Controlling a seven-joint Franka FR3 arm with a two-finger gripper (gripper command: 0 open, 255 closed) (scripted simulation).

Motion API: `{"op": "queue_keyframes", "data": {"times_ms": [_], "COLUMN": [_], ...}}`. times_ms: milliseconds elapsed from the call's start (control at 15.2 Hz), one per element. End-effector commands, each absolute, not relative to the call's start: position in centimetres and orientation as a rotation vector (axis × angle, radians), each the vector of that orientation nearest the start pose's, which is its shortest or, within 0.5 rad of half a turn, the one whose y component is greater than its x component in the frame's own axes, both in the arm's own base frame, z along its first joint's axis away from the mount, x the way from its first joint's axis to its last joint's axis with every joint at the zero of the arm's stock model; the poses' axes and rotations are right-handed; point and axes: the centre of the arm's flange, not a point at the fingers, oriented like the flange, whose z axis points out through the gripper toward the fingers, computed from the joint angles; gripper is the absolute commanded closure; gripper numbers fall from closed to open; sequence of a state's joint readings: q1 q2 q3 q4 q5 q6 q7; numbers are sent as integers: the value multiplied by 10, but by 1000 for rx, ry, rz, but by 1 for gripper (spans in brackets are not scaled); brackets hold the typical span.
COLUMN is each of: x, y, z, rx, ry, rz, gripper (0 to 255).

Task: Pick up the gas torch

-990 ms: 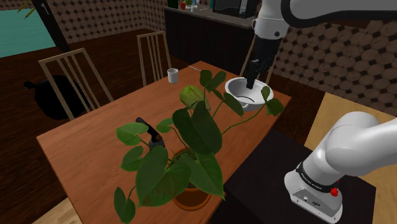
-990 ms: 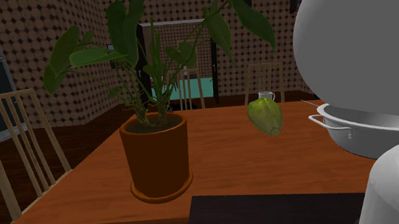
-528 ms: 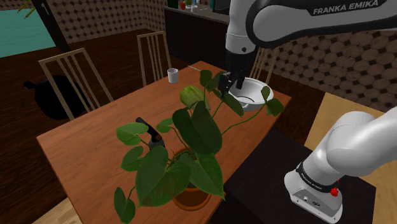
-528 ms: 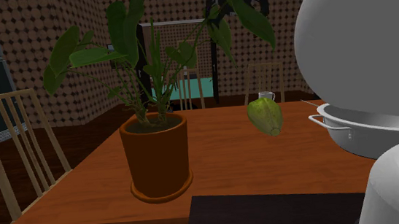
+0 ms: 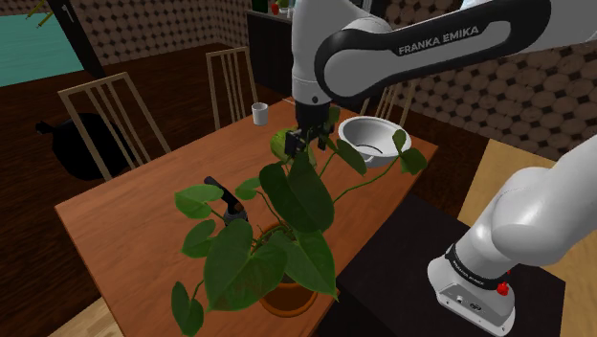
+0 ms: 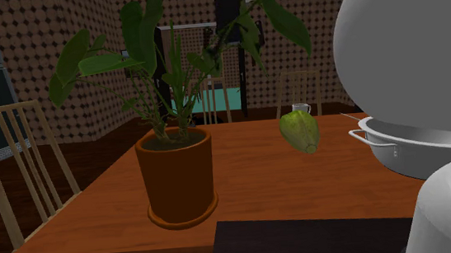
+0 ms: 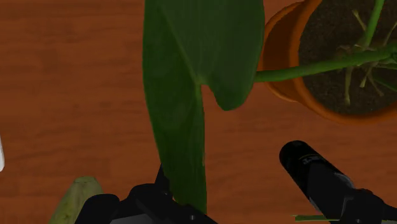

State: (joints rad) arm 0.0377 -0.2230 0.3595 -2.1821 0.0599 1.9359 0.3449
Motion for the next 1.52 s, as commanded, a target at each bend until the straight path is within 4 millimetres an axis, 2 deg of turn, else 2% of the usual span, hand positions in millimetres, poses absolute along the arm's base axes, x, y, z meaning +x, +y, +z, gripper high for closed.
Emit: {"op": "queue_keyframes", "data": {"times_ms": [0,1056,1122,1452], "x": [456,567,572,572], "y": [218,374,380,380], "z": [463,373,369,343], "rx": [-3176,-3188,-3189,-3189], "ry": [-32,-41,-41,-41], "rz": [39,22,21,21], "gripper": [0,0,0,0]}}
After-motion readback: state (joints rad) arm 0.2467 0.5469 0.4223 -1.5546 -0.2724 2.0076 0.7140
